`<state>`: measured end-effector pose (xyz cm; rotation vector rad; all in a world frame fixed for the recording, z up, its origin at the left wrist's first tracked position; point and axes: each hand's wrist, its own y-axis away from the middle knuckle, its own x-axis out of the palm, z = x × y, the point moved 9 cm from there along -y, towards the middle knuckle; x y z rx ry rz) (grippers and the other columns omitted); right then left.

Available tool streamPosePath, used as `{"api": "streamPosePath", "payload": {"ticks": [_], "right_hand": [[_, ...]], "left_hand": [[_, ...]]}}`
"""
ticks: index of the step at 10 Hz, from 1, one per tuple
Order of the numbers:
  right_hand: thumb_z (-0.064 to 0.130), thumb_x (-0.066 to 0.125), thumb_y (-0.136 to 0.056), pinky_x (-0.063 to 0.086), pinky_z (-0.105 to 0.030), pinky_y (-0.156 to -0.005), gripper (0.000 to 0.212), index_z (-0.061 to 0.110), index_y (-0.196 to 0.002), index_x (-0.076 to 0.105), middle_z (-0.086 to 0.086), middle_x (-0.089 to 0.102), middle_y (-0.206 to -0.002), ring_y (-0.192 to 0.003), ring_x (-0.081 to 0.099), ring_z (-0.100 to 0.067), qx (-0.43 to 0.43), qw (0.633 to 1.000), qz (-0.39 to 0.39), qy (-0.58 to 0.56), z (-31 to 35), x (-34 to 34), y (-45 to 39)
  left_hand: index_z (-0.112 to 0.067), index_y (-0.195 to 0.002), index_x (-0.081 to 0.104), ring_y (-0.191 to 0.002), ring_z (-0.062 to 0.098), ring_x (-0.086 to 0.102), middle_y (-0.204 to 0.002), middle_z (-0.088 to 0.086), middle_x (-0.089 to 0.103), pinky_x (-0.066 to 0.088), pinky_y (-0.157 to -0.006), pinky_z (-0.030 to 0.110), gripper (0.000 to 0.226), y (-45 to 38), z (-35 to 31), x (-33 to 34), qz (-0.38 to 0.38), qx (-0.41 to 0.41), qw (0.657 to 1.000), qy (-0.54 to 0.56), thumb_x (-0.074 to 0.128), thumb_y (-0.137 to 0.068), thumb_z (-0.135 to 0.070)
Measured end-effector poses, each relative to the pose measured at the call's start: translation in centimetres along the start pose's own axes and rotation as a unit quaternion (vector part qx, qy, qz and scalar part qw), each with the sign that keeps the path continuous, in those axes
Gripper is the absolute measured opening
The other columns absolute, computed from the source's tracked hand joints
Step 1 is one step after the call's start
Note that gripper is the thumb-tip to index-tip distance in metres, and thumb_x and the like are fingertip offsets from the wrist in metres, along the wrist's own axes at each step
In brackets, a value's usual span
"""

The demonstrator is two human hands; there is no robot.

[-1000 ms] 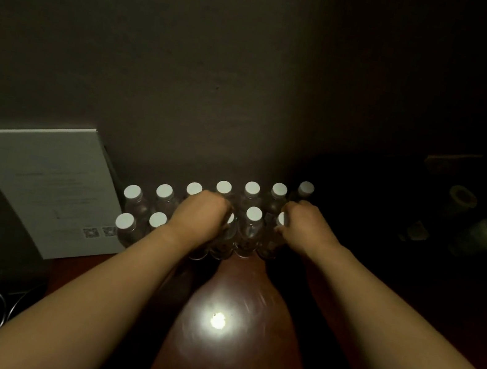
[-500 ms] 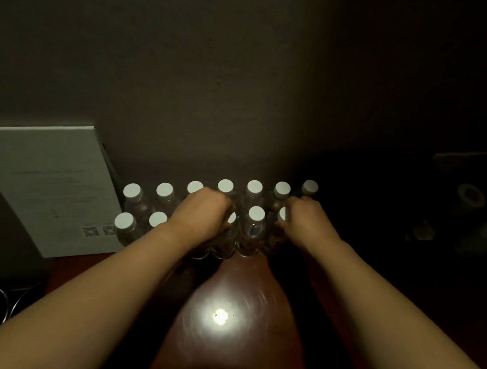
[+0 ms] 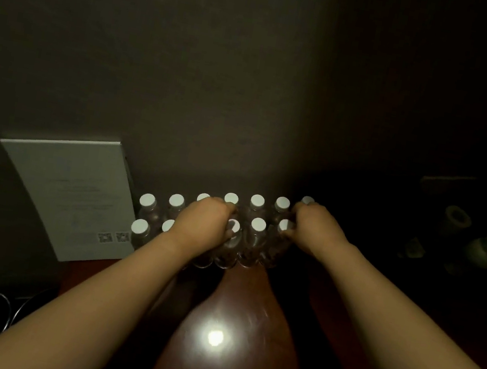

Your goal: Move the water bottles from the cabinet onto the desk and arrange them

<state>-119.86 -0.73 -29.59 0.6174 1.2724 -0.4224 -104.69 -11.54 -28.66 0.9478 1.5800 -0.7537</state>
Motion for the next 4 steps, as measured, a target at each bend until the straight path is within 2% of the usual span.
{"api": "streamPosePath", "payload": {"ticks": [1,2,3,4], "right_hand": [[0.039,0.072,-0.082,0.045,-0.032,-0.072,0.037,0.014,-0.108,0.062,-0.007,0.057,-0.112,-0.098,0.059,-0.026,-0.030,0.999,-0.023,0.029,1.9,-2.7,1.8],[0.041,0.074,-0.080,0.049,-0.033,-0.074,0.040,0.015,-0.107,0.063,-0.006,0.058,-0.108,-0.098,0.059,-0.025,-0.069,0.996,-0.030,0.041,5.0,-5.3,4.3],[0.041,0.074,-0.077,0.054,-0.039,-0.083,0.045,0.018,-0.115,0.064,-0.004,0.061,-0.111,-0.102,0.059,-0.024,-0.100,0.994,-0.026,0.041,8.4,-7.1,7.1],[0.039,0.073,-0.075,0.053,-0.039,-0.085,0.048,0.022,-0.119,0.063,-0.003,0.063,-0.111,-0.105,0.059,-0.024,-0.134,0.990,-0.028,0.040,12.2,-8.4,10.0]], "left_hand": [[-0.017,-0.112,0.065,-0.099,0.025,0.061,-0.104,0.004,0.065,0.051,-0.080,0.038,0.030,1.3,0.0,-2.5,-0.013,0.004,1.000,-0.009,0.062,-0.088,-0.035],[-0.020,-0.111,0.066,-0.096,0.023,0.063,-0.100,0.001,0.067,0.051,-0.076,0.034,0.031,3.3,0.0,-5.6,-0.026,-0.001,1.000,-0.011,0.065,-0.085,-0.035],[-0.021,-0.114,0.067,-0.096,0.021,0.063,-0.101,0.000,0.069,0.050,-0.074,0.032,0.035,5.8,0.0,-8.4,-0.032,0.000,0.999,-0.013,0.068,-0.084,-0.038],[-0.024,-0.115,0.066,-0.099,0.020,0.064,-0.104,-0.001,0.070,0.051,-0.076,0.032,0.038,9.0,0.6,-11.4,-0.043,-0.002,0.999,-0.015,0.070,-0.082,-0.043]]}}
